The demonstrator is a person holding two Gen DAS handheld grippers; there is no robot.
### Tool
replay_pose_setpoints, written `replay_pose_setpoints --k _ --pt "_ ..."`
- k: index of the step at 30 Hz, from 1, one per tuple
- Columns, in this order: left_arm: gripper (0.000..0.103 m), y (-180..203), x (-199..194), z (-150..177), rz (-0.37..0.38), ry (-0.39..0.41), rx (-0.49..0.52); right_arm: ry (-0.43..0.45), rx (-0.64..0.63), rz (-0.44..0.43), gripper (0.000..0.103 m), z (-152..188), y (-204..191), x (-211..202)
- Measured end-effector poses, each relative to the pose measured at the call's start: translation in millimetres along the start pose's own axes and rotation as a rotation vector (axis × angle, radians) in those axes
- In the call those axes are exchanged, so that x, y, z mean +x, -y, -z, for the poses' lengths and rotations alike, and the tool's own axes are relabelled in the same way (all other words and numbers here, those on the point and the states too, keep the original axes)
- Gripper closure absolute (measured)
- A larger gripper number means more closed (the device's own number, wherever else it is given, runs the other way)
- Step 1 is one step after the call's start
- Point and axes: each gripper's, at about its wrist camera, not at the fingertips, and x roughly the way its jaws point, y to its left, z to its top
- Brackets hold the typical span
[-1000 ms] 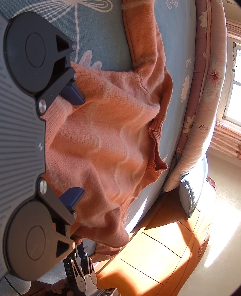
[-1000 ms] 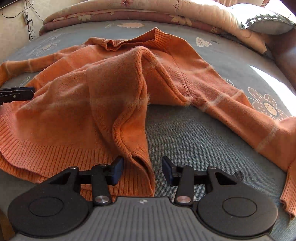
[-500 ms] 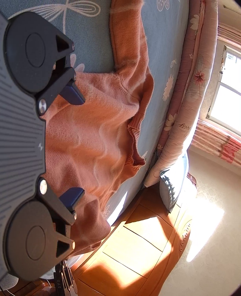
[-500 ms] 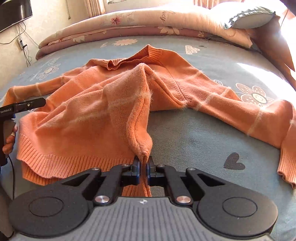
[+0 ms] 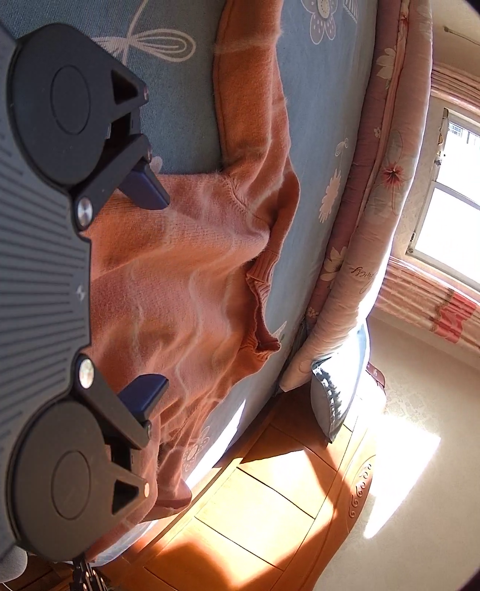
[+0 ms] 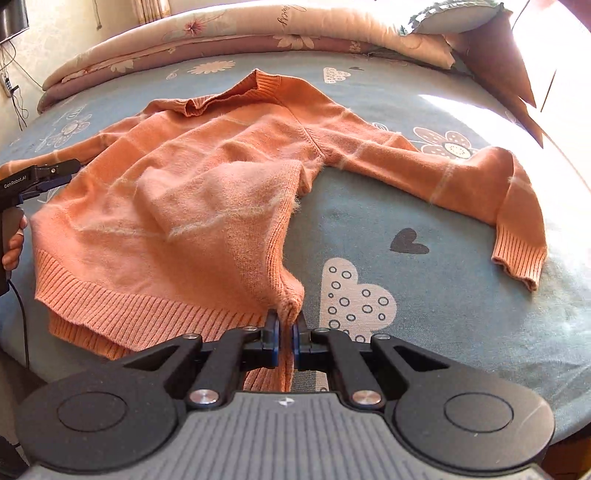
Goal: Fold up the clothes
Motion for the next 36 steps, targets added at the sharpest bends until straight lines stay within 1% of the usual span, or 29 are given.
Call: replay_pose_setpoints --k 5,7,8,11,13,15,18,19,20,22,24,26,27,30,32,34,36 --pt "0.008 -5.7 -3.1 -2.3 -0.041 -0.013 -0.01 -0.071 -0.032 0.075 0.095 8.7 -9.2 19.4" --pt "0.008 -8.0 -3.0 -2.9 -0.067 -0.037 -0.016 -0.098 -0.084 0.133 0.095 10.8 -17.2 28.8" --pt "0.008 -9.2 -2.9 -3.2 -0.079 -0.048 -0.019 -0.108 -0.111 0.153 0.095 11.0 -20.7 32.4" --pt "0.008 -12.6 -2.7 -4.2 -0.118 -0.083 -0.027 -0.138 -0.136 0.193 0.094 9.0 -28.7 42.8" --pt "0.008 -14.9 -2.7 -4.8 -0.144 -0.107 -0.033 -0.104 -0.161 0.223 0.082 5.7 -36.1 34.5" --pt "0.008 -17.8 -3.8 -4.2 -0.165 -0.146 -0.04 -0.065 -0.187 0.252 0.08 2.2 -43.6 24.8" --pt "0.008 -21.4 -5.7 -1.7 -0.178 -0.199 -0.041 -0.006 -0.226 0.296 0.077 -3.0 -55.0 10.3" --pt "0.008 -22.5 -6.3 -0.9 -0.182 -0.217 -0.042 0.014 -0.239 0.29 0.076 -4.8 -60.3 5.1" --pt "0.008 -23.7 -6.9 0.0 -0.187 -0.235 -0.042 0.035 -0.263 0.256 0.076 -7.6 -72.4 2.4" --pt "0.008 -26.5 -9.9 0.9 -0.189 -0.255 -0.047 0.076 -0.316 0.181 0.07 -13.5 -99.2 -1.9" --pt "0.008 -30.2 -13.7 0.9 -0.178 -0.267 -0.05 0.118 -0.367 0.105 0.07 -19.4 -126.1 -6.2" --pt "0.008 -36.3 -17.6 1.1 -0.167 -0.275 -0.06 0.138 -0.443 0.047 0.066 -20.2 -161.0 2.9" --pt "0.008 -40.1 -19.7 1.3 -0.165 -0.276 -0.069 0.148 -0.482 0.019 0.062 -20.4 -178.9 8.1" --pt "0.008 -51.9 -25.8 2.5 -0.166 -0.273 -0.114 0.175 -0.598 -0.067 0.061 -21.0 -232.4 23.6" --pt "0.008 -55.7 -29.2 2.6 -0.165 -0.268 -0.126 0.194 -0.675 -0.124 0.058 -21.4 -268.1 33.9" --pt "0.008 -56.8 -31.0 2.0 -0.165 -0.263 -0.127 0.197 -0.707 -0.127 0.057 -21.3 -287.1 45.1" --pt "0.007 -57.3 -31.5 1.4 -0.162 -0.26 -0.129 0.183 -0.716 -0.091 0.057 -23.1 -299.7 58.4"
